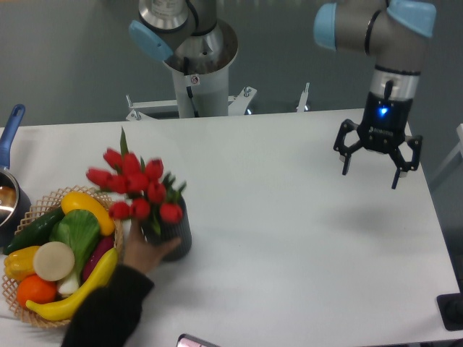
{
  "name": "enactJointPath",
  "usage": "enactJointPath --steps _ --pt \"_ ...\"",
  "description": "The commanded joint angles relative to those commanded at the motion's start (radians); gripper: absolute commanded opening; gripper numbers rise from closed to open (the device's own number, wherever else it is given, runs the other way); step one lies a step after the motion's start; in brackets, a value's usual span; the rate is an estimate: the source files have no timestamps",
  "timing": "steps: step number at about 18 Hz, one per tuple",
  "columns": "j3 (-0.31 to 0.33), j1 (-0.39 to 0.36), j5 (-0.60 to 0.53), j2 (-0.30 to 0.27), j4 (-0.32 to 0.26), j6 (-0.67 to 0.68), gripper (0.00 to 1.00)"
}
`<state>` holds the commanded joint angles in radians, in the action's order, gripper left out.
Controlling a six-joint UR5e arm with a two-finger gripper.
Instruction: Insert the flowers into the vase
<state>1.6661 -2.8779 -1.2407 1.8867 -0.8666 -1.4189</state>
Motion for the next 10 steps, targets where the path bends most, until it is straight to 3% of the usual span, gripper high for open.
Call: enactJointPath --steps 4,8,10 --pt "-0.019 0.012 -0.060 0.028 -0.006 -0.012 1.00" --pt "-0.072 0.087 -0.216 0.055 -0.072 -0.017 1.00" --pt "-0.077 0.106 -0.258 0.064 -0.072 -0.015 1.00"
